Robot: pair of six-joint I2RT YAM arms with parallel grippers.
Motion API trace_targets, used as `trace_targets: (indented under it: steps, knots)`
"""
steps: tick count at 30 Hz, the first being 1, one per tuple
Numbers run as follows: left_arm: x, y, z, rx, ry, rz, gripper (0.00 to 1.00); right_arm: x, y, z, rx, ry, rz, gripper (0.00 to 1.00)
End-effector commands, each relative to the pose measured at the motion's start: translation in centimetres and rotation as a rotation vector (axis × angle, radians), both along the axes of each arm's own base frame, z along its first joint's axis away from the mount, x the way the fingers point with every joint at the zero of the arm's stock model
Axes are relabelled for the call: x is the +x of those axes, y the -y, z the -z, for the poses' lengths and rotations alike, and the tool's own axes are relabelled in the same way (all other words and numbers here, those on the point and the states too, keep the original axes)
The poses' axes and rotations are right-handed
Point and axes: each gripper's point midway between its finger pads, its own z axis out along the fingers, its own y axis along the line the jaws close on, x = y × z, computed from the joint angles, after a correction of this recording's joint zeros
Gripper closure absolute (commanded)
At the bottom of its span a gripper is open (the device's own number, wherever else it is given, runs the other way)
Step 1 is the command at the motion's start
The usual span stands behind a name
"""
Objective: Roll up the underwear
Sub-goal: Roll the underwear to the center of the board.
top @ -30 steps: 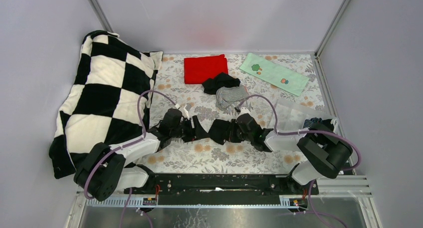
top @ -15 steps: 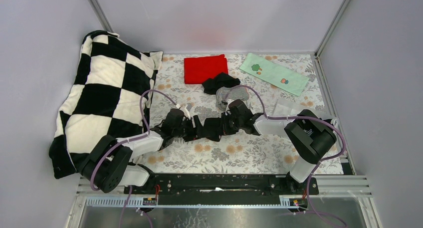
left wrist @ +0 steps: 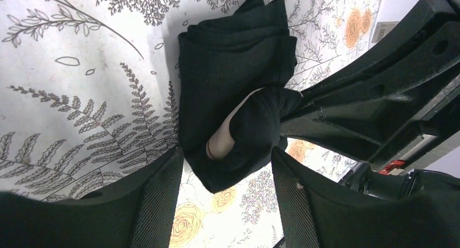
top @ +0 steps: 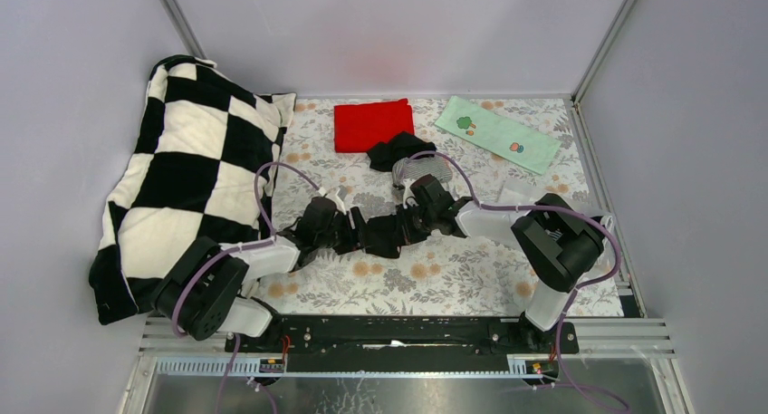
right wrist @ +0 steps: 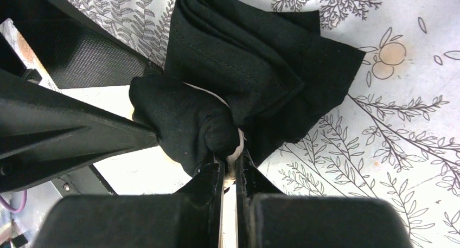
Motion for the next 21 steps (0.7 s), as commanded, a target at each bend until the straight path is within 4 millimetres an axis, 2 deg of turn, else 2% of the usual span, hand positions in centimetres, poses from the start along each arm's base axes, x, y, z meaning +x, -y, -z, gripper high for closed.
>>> trace_targets:
  steps: [1,9,12,15,18,21]
  knots:
    - [0.0,0.2,0.8,0.006,0.009,0.004,0.36,-5.4,4.5,4.7,-0.209,-0.21,-0.064,0.98]
    - [-0.7,0.5,1.6,0.004,-0.015,0.005,0.48,-5.3,4.4,4.6,-0.206,-0.203,-0.057,0.95]
    - [-1.1,0.3,1.9,0.007,-0.019,0.008,0.58,-4.9,4.3,4.5,-0.203,-0.189,-0.041,0.86]
    - [-1.4,0.1,2.2,0.016,-0.021,0.009,0.74,-4.5,4.1,4.1,-0.186,-0.167,-0.019,0.73]
    - [-1.4,-0.3,2.7,0.043,-0.036,-0.003,0.82,-4.1,4.1,3.5,-0.174,-0.137,-0.002,0.62]
    - [-1.2,-0.6,3.3,0.076,-0.051,-0.011,0.88,-3.8,4.5,2.8,-0.171,-0.102,0.016,0.56]
